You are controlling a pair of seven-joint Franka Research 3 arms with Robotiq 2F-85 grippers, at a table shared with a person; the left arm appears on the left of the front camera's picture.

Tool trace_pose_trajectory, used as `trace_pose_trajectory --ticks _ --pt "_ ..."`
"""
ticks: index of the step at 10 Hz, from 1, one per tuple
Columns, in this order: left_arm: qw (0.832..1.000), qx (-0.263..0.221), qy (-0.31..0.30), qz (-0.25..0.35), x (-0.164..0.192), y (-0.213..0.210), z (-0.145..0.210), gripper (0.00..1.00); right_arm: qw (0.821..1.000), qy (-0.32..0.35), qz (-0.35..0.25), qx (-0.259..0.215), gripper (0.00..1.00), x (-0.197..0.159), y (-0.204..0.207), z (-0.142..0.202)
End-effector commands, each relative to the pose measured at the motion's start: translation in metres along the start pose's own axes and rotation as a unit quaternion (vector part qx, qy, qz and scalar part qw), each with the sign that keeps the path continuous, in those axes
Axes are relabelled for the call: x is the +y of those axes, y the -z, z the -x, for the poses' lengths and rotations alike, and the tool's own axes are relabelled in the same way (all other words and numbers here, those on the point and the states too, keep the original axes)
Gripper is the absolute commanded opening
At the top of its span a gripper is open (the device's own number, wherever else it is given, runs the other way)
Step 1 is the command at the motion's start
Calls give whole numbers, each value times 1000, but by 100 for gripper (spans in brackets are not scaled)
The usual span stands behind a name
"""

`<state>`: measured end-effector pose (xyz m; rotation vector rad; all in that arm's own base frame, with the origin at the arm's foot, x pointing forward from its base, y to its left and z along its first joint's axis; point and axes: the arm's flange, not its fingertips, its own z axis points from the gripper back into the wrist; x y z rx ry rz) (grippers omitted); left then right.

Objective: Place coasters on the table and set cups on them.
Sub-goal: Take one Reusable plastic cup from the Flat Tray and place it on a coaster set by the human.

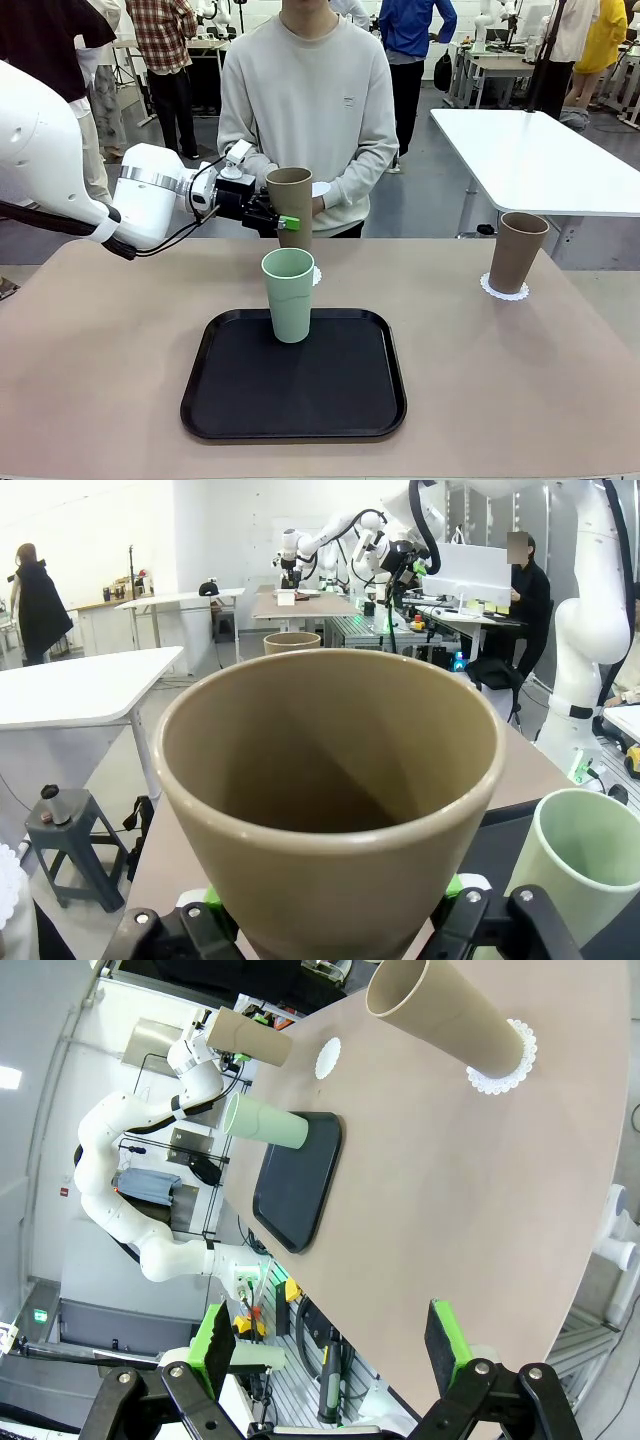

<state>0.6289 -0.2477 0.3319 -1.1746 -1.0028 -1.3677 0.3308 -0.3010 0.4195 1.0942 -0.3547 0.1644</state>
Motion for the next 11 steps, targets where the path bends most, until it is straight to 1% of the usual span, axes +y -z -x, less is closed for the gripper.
trace_pose_trajectory --ticks 1,5,8,11 --pt "1000 4 14 8 12 11 1 85 1000 1 1 -1 100 -1 1 0" --pt "999 22 30 19 13 29 16 85 1000 1 1 -1 100 -1 1 0" --pt "999 26 33 26 17 27 29 85 1000 1 1 -1 100 -1 1 0" --pt "998 30 43 26 23 25 35 85 1000 1 1 -1 100 -1 1 0"
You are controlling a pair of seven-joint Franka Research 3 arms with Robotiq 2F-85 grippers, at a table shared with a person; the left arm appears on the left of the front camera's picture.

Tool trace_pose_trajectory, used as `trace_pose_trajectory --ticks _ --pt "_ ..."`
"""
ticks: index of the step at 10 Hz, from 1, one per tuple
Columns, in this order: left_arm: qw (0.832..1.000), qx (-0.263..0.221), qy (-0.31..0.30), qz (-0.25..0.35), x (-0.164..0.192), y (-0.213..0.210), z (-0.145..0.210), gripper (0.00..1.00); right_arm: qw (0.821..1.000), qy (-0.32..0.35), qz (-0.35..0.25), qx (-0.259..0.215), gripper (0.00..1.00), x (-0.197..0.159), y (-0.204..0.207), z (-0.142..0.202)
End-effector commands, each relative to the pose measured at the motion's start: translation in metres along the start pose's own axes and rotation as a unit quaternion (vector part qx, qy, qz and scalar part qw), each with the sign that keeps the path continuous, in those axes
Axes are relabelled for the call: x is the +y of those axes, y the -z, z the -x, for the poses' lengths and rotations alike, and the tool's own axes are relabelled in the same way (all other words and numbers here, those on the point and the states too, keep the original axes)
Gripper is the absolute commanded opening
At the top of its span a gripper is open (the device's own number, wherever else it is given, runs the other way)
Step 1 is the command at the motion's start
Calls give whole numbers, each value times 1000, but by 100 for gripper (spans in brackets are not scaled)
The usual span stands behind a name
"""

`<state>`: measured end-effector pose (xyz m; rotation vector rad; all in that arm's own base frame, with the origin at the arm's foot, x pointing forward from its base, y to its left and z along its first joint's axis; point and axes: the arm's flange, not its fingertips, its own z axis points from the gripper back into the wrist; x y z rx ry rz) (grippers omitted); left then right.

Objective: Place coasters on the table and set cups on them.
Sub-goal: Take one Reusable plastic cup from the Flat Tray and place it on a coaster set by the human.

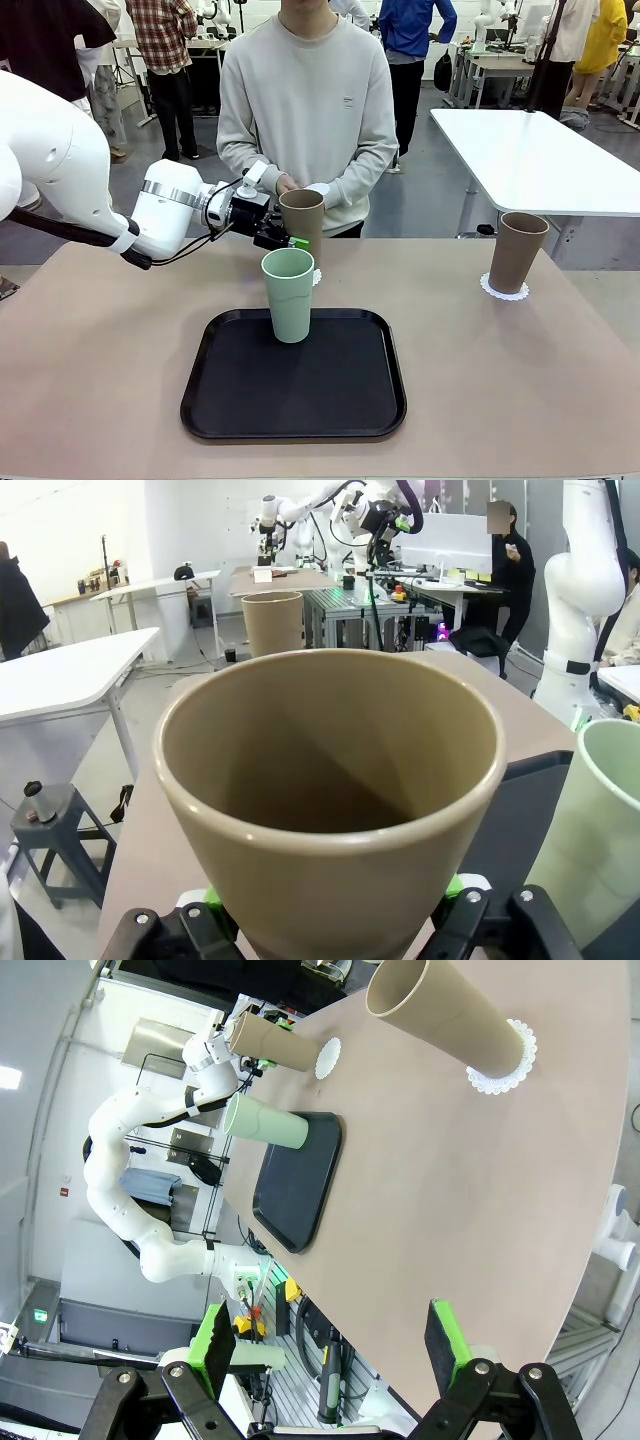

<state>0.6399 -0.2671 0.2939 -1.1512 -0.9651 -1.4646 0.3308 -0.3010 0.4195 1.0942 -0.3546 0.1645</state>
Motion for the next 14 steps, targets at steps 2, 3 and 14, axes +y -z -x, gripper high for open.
trace_pose_trajectory --ticks 2,3,14 --pt "1000 5 19 4 14 -2 8 85 1000 1 1 -1 100 -1 1 0" --pt "1000 5 20 3 15 -2 13 85 1000 1 1 -1 100 -1 1 0" --pt "1000 16 4 10 24 1 35 85 1000 1 1 -1 100 -1 1 0"
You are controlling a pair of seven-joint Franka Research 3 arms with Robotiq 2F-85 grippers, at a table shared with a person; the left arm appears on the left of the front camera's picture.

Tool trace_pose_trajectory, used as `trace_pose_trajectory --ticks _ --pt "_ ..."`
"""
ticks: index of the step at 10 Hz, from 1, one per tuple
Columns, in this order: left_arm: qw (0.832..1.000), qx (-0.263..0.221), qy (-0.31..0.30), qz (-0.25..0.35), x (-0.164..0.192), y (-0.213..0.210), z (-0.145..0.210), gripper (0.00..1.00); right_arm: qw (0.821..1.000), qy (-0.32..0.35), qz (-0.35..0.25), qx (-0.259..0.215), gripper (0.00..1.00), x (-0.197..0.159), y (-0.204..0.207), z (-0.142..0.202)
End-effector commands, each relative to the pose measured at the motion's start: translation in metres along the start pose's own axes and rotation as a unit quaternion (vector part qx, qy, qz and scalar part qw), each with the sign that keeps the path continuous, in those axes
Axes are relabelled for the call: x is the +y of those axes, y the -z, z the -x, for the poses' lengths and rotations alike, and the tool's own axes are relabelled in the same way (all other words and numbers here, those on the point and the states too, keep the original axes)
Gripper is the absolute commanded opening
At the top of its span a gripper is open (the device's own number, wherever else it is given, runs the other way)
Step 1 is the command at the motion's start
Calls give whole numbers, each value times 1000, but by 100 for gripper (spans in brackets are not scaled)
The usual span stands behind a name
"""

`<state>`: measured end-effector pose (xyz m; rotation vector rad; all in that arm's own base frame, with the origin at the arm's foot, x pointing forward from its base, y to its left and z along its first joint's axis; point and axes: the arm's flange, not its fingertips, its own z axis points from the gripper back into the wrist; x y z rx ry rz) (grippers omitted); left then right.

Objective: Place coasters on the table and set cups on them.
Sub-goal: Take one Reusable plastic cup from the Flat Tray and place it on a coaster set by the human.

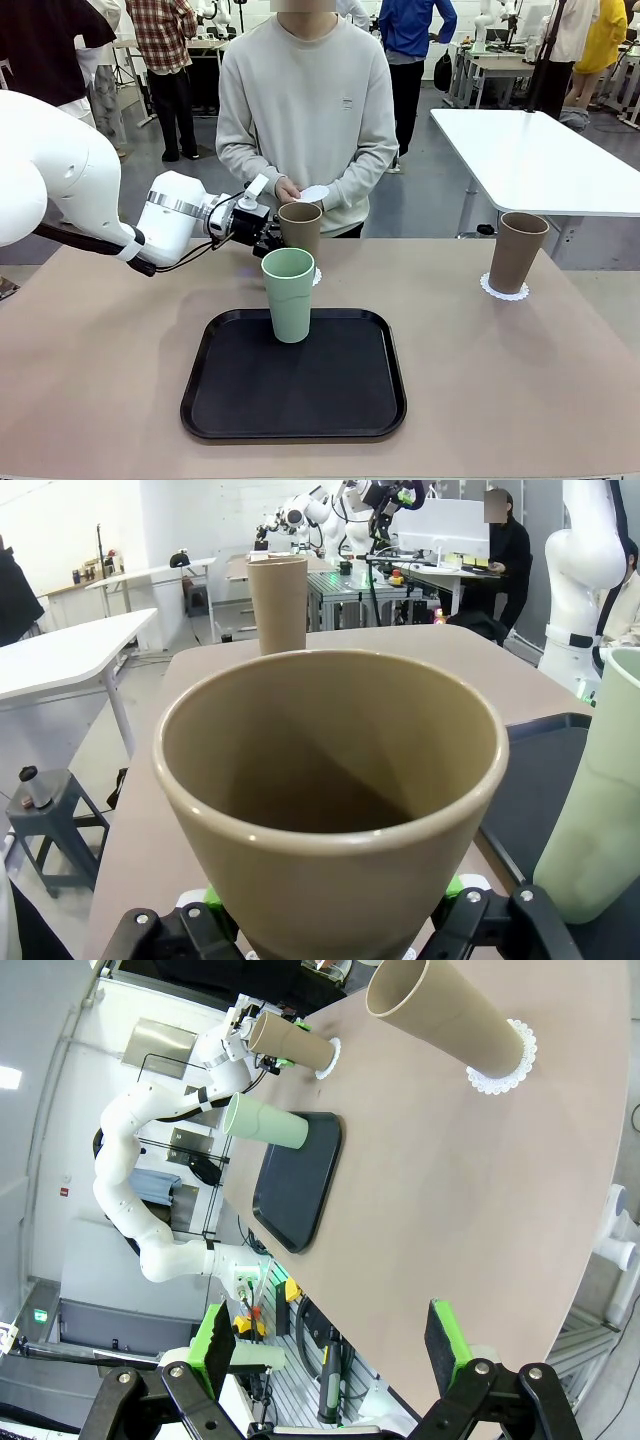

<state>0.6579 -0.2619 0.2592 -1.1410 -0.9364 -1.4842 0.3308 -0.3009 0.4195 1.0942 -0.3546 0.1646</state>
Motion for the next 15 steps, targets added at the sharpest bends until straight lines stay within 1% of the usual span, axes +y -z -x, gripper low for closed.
trace_pose_trajectory --ticks 1,4,5,11,15 --pt "1000 3 4 3 8 2 -1 85 1000 1 1 -1 100 -1 1 0" --pt "1000 1 5 5 8 2 2 85 1000 1 1 -1 100 -1 1 0" --pt "1000 -1 10 11 8 2 3 100 1000 1 1 -1 100 -1 1 0" --pt "1000 5 0 27 8 2 3 100 1000 1 1 -1 100 -1 1 0" --pt "998 26 -4 51 6 -1 7 100 1000 1 1 -1 100 -1 1 0"
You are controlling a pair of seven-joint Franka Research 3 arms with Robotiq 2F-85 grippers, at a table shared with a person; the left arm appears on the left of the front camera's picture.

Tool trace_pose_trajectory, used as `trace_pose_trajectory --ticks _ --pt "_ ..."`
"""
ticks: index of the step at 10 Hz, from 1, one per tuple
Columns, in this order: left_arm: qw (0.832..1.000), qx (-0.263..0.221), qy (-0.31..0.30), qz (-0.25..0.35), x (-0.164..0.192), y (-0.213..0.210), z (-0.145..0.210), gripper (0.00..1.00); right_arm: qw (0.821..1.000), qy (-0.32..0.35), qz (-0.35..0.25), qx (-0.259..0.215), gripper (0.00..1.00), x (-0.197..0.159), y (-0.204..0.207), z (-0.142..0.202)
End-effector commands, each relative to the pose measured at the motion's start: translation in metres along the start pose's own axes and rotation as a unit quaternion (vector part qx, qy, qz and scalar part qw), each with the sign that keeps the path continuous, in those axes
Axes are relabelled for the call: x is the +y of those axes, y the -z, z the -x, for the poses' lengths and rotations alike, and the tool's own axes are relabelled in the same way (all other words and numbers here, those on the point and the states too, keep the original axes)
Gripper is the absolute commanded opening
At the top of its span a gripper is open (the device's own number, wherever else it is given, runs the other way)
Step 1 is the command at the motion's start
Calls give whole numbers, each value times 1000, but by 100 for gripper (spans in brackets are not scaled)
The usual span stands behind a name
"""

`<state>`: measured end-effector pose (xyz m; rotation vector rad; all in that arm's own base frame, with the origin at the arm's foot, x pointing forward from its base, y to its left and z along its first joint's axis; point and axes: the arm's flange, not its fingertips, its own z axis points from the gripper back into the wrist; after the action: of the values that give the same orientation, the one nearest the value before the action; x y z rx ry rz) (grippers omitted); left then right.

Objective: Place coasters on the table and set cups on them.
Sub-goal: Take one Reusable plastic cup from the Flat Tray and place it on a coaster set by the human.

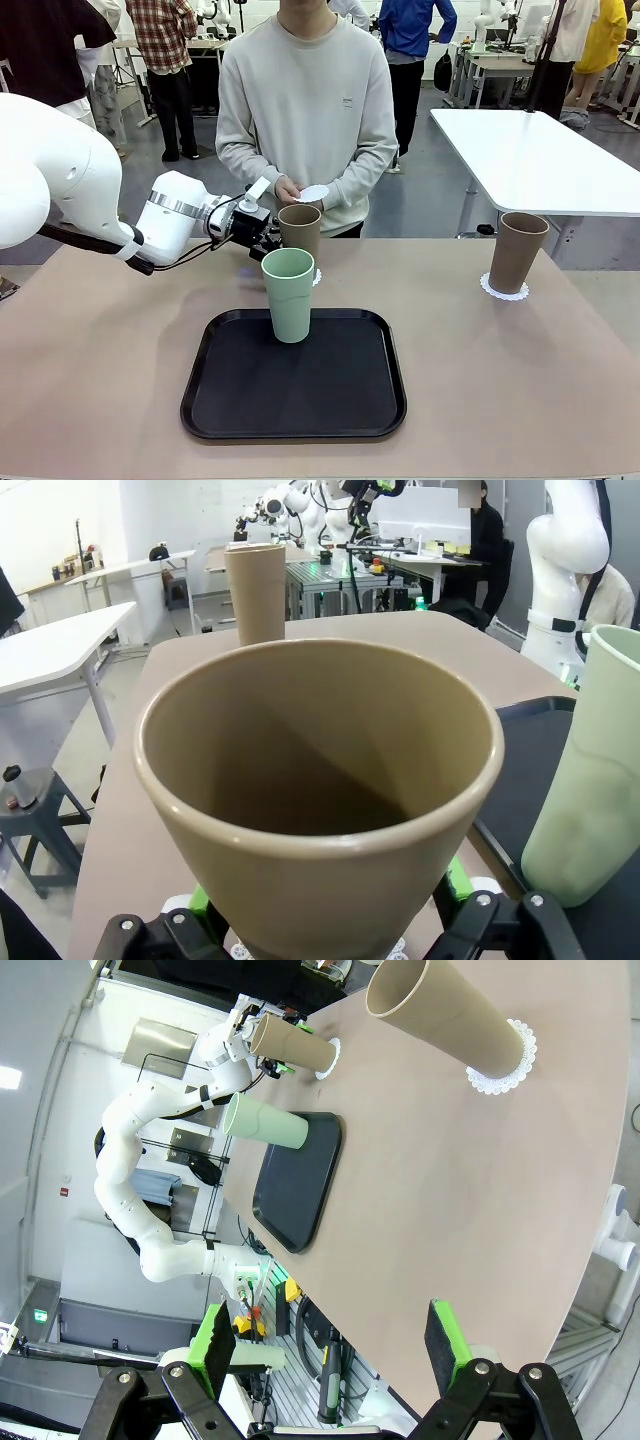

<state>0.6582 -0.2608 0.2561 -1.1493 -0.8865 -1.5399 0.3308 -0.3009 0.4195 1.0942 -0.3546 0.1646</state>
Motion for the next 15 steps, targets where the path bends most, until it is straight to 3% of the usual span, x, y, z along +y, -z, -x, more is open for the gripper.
trace_pose_trajectory --ticks 1,10,13,15 --pt "999 18 -13 30 6 -2 5 100 1000 1 1 -1 100 -1 1 0" --pt "997 77 -22 -19 11 -22 10 100 1000 1 1 -1 100 -1 1 0" --pt "992 116 -26 -33 2 -49 4 100 1000 1 1 -1 100 -1 1 0" --pt "984 170 -37 -23 -21 -79 -20 100 1000 1 1 -1 100 -1 1 0"
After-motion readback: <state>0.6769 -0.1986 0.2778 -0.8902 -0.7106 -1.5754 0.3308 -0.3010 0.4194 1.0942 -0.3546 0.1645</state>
